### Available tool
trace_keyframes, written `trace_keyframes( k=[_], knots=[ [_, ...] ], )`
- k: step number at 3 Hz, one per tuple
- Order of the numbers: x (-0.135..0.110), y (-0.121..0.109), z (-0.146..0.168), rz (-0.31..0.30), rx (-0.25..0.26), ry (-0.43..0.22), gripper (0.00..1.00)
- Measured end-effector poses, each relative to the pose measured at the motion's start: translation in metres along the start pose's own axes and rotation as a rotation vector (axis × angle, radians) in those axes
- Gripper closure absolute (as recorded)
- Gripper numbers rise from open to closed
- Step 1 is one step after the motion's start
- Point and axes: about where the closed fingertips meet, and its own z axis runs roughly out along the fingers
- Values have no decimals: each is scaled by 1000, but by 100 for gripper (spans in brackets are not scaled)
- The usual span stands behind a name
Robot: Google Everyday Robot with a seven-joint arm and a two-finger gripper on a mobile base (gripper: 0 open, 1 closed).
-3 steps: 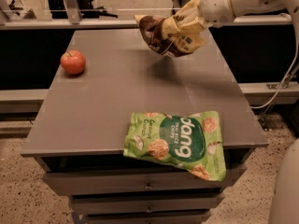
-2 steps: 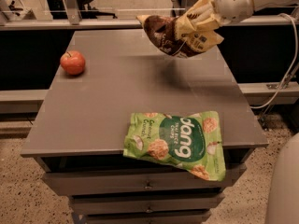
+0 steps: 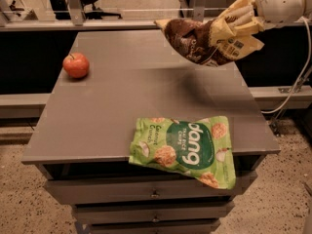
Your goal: Move brown chip bag near green rice chip bag
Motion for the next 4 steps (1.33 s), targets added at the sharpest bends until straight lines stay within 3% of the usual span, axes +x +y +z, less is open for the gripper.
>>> trace_keyframes(
  k=[1,2,3,4],
  knots=[
    [2,-1,15,-47,-24,-12,100],
    [8,14,15,-115,-51,14,100],
    [13,43,13,-159,-90,18,100],
    [16,75,11,-164,-126,7,100]
  ],
)
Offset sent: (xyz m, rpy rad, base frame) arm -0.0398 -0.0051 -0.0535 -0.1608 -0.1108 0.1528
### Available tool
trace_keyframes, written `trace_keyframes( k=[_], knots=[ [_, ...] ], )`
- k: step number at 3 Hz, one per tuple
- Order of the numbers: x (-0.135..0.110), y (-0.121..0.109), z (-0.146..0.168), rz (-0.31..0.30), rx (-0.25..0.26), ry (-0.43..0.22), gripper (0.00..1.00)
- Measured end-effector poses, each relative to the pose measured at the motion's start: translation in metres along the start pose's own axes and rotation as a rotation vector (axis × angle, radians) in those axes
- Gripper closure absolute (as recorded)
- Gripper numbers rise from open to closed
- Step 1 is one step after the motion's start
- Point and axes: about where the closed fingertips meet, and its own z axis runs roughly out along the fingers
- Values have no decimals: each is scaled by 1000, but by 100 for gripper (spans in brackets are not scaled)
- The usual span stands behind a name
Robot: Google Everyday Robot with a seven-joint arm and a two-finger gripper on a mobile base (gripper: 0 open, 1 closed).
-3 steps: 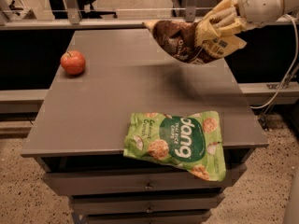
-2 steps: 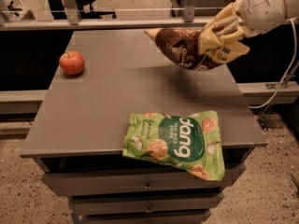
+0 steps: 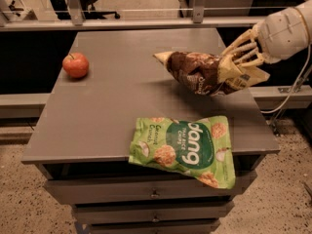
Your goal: Move brown chip bag near green rice chip bag
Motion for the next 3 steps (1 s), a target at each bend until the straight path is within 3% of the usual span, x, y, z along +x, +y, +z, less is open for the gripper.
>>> trace_keyframes(
  k=[1,3],
  knots=[
    [-2,37,6,1,-50,-36,85],
    [2,75,15,4,-112,-86,38]
  ],
)
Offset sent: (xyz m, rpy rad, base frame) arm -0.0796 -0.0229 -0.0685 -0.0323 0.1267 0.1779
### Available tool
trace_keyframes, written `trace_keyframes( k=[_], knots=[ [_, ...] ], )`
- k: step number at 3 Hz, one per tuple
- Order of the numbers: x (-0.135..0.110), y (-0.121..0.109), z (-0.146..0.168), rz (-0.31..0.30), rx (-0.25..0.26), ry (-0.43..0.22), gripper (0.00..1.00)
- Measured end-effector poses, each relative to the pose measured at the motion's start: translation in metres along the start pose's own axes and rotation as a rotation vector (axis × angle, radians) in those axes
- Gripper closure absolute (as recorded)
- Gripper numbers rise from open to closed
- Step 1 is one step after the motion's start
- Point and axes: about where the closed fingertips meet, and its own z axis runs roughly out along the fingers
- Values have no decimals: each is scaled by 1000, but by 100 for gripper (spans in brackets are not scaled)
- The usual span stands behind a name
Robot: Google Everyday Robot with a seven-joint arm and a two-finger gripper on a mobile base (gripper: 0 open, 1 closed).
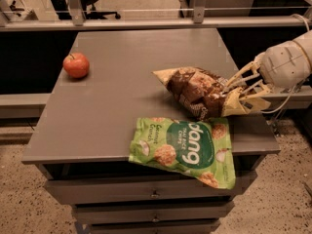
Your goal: Move brown chip bag near green rice chip bag
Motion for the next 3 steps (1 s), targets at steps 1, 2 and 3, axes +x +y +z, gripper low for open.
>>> trace_keyframes(
  k=[1,2,3],
  knots=[
    [1,2,0,9,-13,0,14],
    [-5,-14,-10,20,-21,38,0],
    [-20,-49,-40,30,17,127,0]
  ],
)
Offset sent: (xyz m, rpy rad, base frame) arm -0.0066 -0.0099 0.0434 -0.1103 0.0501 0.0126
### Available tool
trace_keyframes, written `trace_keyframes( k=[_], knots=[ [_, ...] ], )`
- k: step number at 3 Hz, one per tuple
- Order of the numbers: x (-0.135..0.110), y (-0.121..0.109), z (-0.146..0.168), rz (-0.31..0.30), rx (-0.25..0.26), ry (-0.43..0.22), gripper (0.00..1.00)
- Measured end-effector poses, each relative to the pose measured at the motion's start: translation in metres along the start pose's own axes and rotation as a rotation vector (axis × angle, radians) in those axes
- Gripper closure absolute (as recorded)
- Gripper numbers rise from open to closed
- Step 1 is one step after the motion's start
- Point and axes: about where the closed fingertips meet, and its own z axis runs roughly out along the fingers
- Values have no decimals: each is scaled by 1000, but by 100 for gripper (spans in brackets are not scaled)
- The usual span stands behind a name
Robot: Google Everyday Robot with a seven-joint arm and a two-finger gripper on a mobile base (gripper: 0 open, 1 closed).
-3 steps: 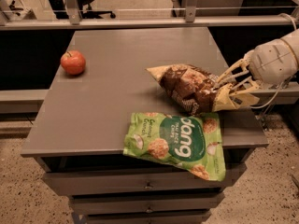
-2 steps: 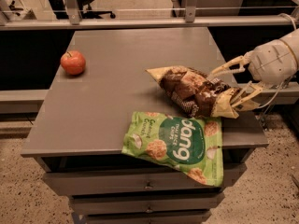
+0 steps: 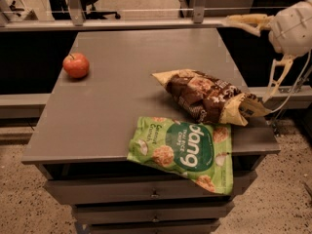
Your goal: Move brown chip bag near green rice chip bag
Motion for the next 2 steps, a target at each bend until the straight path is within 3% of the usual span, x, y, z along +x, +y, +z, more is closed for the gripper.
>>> trace_keyframes(
  k=[1,2],
  knots=[
    [-25,-48,-49,-13,101,139,0],
    [-54,-79,-106,26,298,237,0]
  ],
)
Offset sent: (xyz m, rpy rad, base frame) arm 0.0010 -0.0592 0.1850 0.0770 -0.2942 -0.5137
